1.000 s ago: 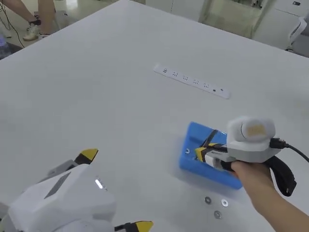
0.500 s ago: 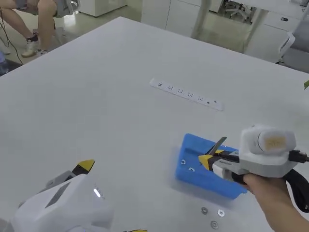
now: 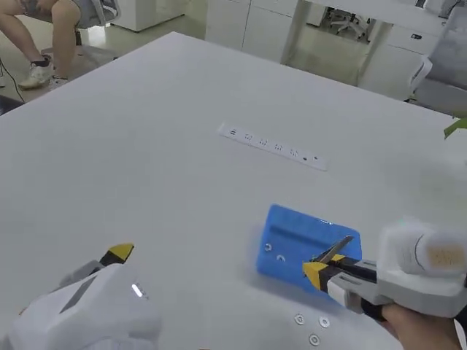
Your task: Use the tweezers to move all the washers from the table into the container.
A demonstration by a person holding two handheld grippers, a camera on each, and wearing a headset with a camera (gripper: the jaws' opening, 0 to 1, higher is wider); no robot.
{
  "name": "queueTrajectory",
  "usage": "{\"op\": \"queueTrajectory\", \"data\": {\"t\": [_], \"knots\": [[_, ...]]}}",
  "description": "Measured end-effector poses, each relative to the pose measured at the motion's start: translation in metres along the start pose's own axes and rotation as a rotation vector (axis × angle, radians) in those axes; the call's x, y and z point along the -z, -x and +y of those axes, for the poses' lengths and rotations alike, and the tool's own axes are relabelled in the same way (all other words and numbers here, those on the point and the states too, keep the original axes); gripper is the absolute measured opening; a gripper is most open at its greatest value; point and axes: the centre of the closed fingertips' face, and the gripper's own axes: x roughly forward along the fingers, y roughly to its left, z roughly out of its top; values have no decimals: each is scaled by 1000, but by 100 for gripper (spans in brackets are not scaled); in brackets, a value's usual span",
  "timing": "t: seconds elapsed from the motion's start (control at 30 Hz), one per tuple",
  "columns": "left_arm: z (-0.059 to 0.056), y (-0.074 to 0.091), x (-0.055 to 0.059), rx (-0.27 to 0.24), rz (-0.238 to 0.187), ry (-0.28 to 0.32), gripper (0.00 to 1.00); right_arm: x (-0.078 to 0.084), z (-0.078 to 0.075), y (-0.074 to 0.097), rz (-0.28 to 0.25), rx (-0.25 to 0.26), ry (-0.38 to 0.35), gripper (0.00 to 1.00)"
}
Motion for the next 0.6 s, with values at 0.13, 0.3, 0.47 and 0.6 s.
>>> {"op": "queueTrajectory", "data": {"t": [0.13, 0.3, 0.47, 0.6], "knots": [[0, 0, 0, 1, -1, -1, 99, 12, 3, -2, 22, 2, -13, 6], [-1, 0, 1, 1, 4, -13, 98, 23, 1, -4, 44, 11, -20, 5], [-1, 0, 2, 1, 9, -14, 98, 36, 0, -11, 67, 5, -48, 5], [-1, 0, 2, 4, 10, -16, 98, 50, -5, -19, 106, 10, -34, 5]]}}
